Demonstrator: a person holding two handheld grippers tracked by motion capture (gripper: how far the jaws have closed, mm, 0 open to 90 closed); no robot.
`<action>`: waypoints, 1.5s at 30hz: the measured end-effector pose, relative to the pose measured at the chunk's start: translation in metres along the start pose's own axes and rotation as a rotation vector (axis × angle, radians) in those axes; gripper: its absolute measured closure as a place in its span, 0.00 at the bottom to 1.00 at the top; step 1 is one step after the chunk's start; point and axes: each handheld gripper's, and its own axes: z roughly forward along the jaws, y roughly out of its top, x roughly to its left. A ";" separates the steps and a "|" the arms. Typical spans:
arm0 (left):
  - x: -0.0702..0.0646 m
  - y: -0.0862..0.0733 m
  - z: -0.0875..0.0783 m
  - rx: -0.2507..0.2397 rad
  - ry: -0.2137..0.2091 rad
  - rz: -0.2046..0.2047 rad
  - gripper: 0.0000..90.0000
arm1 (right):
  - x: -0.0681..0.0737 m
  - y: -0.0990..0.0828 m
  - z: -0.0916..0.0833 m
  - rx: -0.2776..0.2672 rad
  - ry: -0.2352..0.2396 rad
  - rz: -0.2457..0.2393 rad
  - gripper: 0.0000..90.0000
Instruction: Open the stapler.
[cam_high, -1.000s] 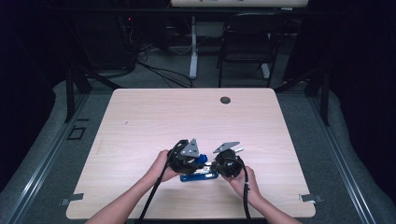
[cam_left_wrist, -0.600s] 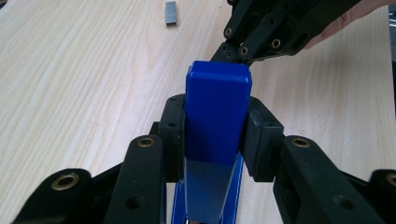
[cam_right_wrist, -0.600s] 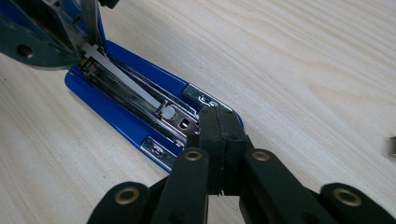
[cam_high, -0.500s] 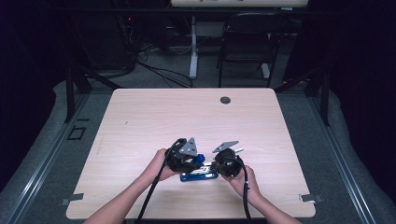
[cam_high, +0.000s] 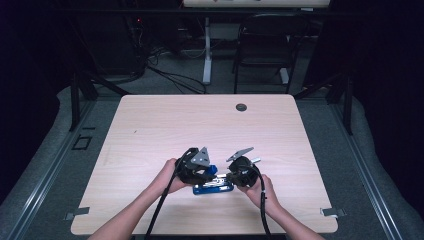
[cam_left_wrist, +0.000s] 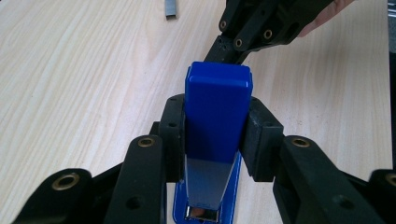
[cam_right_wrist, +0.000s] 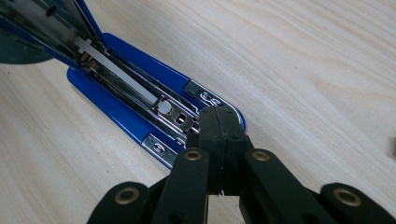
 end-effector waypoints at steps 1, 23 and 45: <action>0.000 0.000 0.000 0.000 0.000 -0.001 0.73 | 0.000 0.001 0.000 0.009 0.002 0.001 1.00; 0.003 -0.006 -0.010 0.007 -0.008 -0.010 0.73 | -0.004 0.005 0.000 0.044 0.038 0.015 1.00; 0.007 -0.027 -0.028 0.005 -0.025 -0.054 0.72 | -0.003 0.005 0.001 0.036 0.032 0.002 1.00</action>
